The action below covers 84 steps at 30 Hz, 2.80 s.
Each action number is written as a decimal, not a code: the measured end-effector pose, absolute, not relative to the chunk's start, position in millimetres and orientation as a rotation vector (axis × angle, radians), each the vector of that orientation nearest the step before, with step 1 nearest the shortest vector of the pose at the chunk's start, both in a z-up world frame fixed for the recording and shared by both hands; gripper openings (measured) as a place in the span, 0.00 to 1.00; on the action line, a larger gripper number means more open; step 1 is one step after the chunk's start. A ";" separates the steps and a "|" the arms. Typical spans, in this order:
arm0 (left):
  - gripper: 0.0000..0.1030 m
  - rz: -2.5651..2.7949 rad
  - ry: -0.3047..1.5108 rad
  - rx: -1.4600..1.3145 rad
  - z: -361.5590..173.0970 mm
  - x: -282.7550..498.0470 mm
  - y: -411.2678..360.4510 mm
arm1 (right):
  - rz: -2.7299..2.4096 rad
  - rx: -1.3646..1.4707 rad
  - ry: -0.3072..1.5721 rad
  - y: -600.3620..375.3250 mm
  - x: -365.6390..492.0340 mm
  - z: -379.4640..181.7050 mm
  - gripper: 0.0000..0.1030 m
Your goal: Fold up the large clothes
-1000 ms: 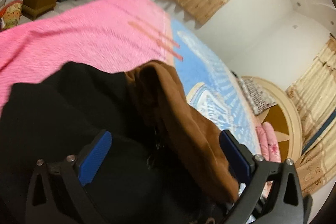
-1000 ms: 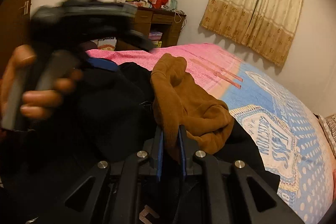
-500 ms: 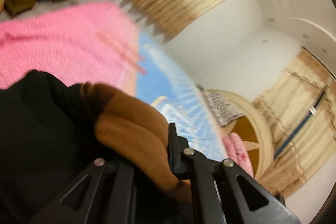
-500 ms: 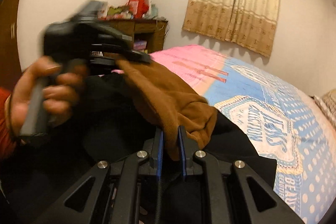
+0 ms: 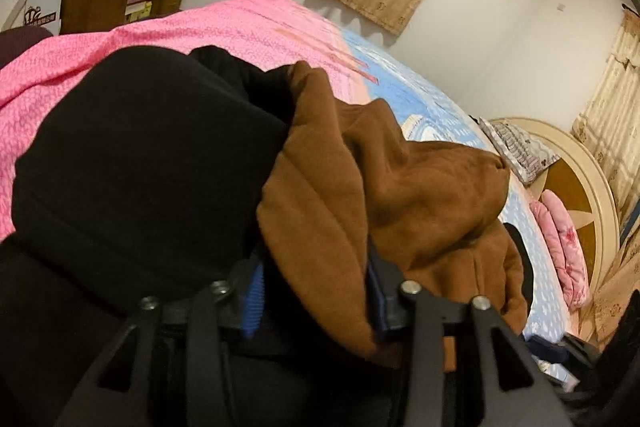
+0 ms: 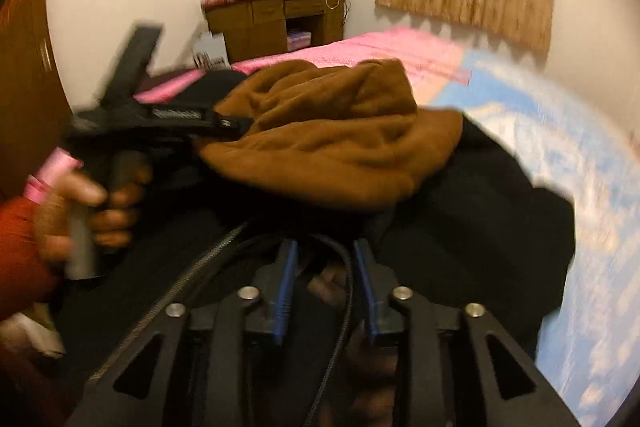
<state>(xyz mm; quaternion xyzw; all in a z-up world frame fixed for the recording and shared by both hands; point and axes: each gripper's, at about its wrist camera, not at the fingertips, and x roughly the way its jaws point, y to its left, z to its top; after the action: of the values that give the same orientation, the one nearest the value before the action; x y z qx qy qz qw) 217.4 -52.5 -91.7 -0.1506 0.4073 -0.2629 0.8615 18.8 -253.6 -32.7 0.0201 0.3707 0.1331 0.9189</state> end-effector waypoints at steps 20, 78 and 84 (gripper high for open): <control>0.78 -0.343 0.613 -0.123 -27.2 183.7 -43.5 | 0.151 0.417 0.670 -295.0 84.1 -18.3 0.73; 0.97 -0.449 0.787 -0.096 -69.4 85.3 33.6 | -0.054 0.126 0.347 -300.6 -183.9 79.3 0.22; 0.97 -0.458 0.675 -0.066 -33.8 43.7 113.0 | -0.015 0.174 0.130 -301.0 -284.7 127.6 0.36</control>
<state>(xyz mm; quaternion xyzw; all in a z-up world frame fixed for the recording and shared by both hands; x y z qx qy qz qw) 43.7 113.0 -33.8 -0.0319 0.3284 -0.2225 0.9174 -284.7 -301.0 127.6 0.0867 0.0648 -0.0077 0.9941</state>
